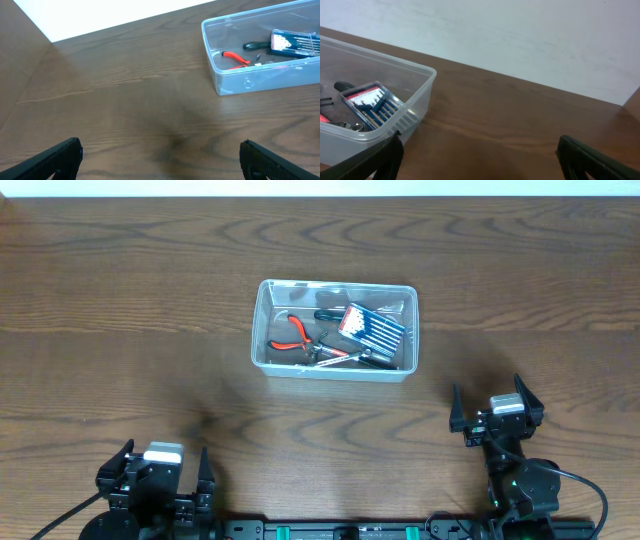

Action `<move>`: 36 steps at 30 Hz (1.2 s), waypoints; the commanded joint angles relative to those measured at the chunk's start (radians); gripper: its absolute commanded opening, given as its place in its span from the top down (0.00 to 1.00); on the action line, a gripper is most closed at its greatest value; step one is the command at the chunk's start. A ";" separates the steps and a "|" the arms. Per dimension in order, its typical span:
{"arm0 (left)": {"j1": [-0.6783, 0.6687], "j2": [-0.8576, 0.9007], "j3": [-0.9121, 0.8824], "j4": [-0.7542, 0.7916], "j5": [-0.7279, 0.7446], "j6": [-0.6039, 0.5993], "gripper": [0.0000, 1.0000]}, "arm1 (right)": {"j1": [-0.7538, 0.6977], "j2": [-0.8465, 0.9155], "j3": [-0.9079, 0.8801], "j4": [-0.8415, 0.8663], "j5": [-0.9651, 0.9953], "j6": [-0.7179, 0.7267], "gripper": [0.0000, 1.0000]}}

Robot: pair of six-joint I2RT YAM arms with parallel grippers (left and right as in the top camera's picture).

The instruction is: Pack container

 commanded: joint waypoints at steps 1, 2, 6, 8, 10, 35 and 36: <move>0.002 -0.003 0.000 0.000 0.003 -0.006 0.02 | -0.016 -0.007 -0.005 -0.002 -0.005 -0.002 0.01; 0.002 -0.003 0.000 0.000 0.003 -0.006 0.02 | -0.016 -0.007 -0.005 -0.002 -0.005 -0.002 0.01; 0.002 -0.003 0.000 0.000 0.003 -0.006 0.02 | -0.016 -0.007 -0.005 -0.001 -0.005 -0.002 0.01; 0.002 -0.003 0.000 0.000 0.003 -0.006 0.02 | -0.016 -0.007 -0.005 -0.002 -0.005 -0.002 0.01; 0.002 -0.003 0.000 0.000 0.003 -0.006 0.02 | -0.016 -0.007 -0.005 -0.001 -0.005 -0.002 0.01; 0.005 -0.119 -0.608 0.912 0.239 -0.018 0.02 | -0.016 -0.007 -0.005 -0.001 -0.005 -0.002 0.01; 0.005 -0.119 -0.628 0.946 0.214 -0.021 0.02 | -0.016 -0.007 -0.005 -0.002 -0.005 -0.002 0.01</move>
